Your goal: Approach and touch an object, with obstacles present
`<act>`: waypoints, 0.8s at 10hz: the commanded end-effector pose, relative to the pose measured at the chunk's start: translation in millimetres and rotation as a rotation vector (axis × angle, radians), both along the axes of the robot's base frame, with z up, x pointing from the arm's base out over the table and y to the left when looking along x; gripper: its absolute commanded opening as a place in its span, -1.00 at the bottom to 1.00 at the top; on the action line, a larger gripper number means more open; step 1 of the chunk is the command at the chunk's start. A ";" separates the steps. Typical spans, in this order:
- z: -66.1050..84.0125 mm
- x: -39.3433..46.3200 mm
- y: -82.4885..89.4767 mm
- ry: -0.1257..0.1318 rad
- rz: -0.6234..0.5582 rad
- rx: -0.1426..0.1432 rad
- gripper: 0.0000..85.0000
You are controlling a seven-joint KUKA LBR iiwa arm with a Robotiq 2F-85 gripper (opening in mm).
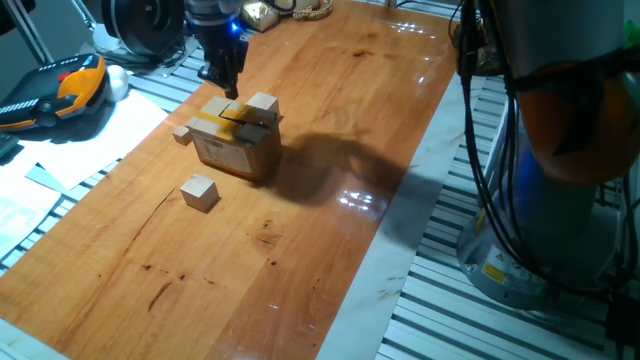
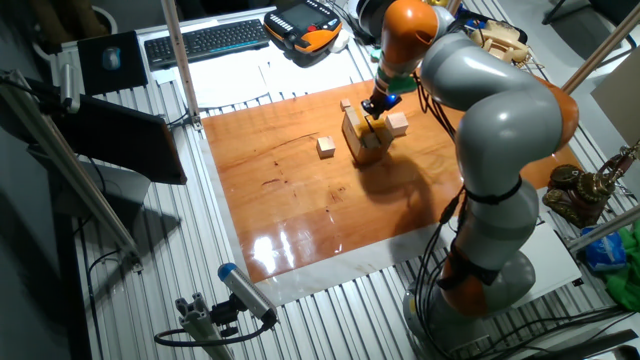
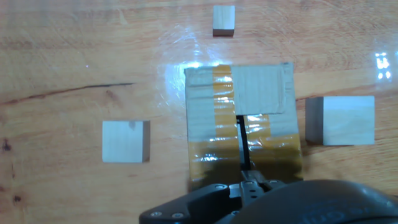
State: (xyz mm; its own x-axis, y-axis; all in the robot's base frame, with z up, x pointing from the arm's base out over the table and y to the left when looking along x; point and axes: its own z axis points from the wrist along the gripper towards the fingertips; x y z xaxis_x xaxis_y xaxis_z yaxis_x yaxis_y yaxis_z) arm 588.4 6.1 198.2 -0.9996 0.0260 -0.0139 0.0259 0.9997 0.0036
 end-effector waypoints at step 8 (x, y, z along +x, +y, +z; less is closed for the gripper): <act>-32.8 32.3 6.0 0.004 -0.044 -0.013 -1.00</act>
State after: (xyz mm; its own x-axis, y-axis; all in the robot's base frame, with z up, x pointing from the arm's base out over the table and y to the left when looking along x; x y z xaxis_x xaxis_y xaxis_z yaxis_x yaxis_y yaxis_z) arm 621.8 11.4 164.7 -0.9974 0.0705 -0.0123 0.0707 0.9974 -0.0111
